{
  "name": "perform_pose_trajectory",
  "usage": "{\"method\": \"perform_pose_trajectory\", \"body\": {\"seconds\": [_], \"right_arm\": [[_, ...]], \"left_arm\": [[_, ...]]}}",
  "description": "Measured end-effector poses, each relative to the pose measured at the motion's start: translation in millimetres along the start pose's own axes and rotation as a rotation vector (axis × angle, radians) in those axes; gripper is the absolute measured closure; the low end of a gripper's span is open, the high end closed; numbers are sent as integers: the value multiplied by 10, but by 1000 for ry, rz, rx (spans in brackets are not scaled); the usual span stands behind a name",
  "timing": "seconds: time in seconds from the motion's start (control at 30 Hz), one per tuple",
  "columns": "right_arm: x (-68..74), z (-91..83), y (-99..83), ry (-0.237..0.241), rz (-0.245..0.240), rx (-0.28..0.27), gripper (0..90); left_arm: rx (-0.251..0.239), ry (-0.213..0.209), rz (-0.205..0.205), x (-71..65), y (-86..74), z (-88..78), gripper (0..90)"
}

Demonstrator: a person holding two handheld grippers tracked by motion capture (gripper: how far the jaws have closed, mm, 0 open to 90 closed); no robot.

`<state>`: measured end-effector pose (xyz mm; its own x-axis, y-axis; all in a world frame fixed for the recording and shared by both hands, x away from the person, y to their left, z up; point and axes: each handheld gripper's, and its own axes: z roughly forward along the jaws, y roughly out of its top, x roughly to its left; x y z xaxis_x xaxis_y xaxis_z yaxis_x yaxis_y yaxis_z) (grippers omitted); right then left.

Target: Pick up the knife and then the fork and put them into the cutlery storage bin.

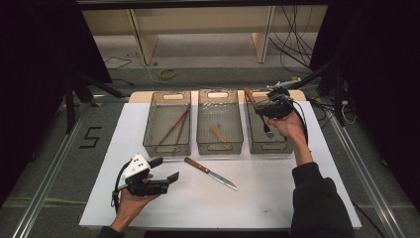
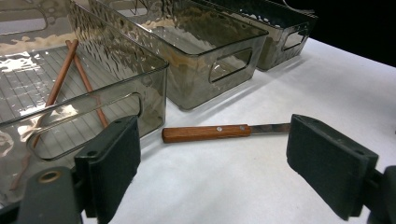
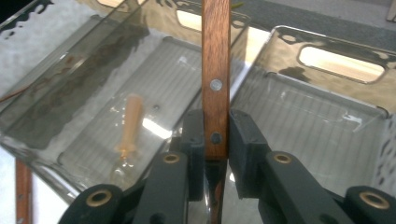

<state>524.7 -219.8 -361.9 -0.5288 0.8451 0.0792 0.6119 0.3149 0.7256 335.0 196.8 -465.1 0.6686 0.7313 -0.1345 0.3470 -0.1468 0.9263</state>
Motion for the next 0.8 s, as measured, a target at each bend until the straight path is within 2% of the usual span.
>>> {"method": "perform_pose_trajectory", "body": {"seconds": [0.47,0.8], "right_arm": [[-131,106,31,-29,56,7,776],[-176,195,23,-46,75,15,776]], "left_arm": [[-1,-1,-2,2,-1,0,169],[-1,-1,-2,2,0,1,169]]}}
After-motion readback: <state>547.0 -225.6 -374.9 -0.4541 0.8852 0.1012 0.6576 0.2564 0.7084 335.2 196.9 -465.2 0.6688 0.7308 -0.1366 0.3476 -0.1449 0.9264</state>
